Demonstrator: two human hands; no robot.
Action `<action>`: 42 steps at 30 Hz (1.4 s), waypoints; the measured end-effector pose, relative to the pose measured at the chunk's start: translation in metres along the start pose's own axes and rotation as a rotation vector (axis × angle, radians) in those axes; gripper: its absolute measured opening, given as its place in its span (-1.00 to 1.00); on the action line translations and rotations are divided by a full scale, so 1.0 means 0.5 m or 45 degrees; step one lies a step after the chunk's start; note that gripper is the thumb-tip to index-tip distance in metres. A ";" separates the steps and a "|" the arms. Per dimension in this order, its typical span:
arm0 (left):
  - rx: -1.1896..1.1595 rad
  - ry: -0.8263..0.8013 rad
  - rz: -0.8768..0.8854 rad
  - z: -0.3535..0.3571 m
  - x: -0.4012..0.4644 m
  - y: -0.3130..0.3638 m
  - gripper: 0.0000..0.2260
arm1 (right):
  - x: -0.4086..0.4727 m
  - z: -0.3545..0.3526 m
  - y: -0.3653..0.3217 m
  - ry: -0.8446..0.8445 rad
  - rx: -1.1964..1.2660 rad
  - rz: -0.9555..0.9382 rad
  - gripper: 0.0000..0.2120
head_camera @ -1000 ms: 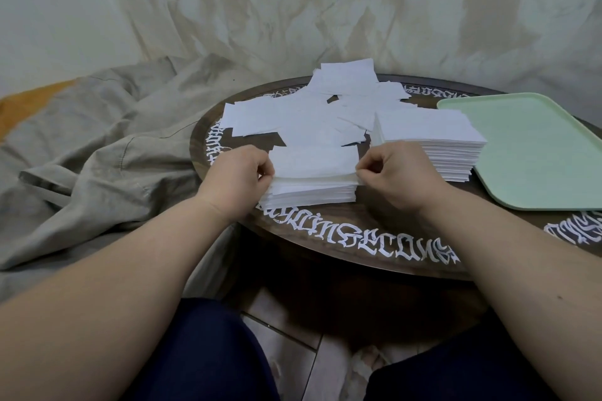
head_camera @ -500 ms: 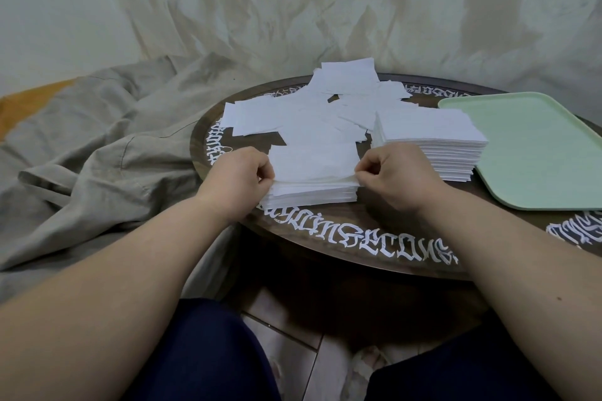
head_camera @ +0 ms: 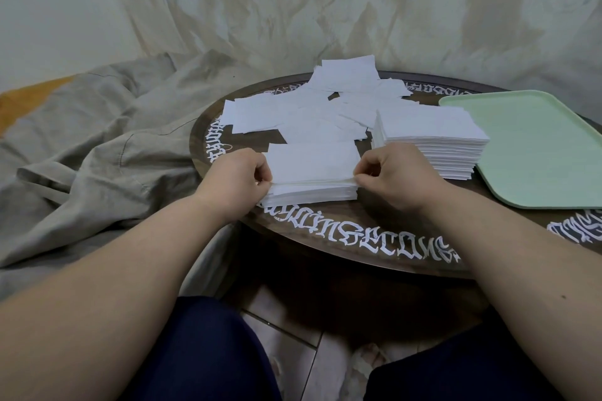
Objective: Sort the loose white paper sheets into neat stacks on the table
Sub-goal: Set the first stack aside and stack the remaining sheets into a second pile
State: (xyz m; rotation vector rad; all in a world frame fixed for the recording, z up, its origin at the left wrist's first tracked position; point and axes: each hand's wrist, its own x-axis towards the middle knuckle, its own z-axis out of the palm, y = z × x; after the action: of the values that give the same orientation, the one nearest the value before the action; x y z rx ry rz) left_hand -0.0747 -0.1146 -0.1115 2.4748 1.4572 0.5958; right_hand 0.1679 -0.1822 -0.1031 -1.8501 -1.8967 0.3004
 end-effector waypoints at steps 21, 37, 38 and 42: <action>-0.044 -0.057 -0.043 0.001 -0.004 -0.005 -0.85 | 0.006 0.003 -0.003 0.036 0.013 0.022 -0.93; -0.129 0.048 0.070 -0.011 -0.001 0.016 -0.89 | 0.001 -0.016 0.013 0.138 0.153 0.139 -0.92; -0.114 0.004 0.080 -0.011 -0.002 0.016 -0.89 | -0.002 -0.018 0.014 0.106 0.146 0.139 -0.93; -0.076 -0.093 0.089 -0.006 -0.005 0.012 -0.87 | -0.008 -0.015 0.015 0.029 0.096 0.122 -0.93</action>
State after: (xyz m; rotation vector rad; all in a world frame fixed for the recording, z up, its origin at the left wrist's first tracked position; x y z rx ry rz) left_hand -0.0723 -0.1200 -0.1071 2.4823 1.3122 0.5473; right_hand 0.1782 -0.1868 -0.1008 -1.8896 -1.7600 0.3753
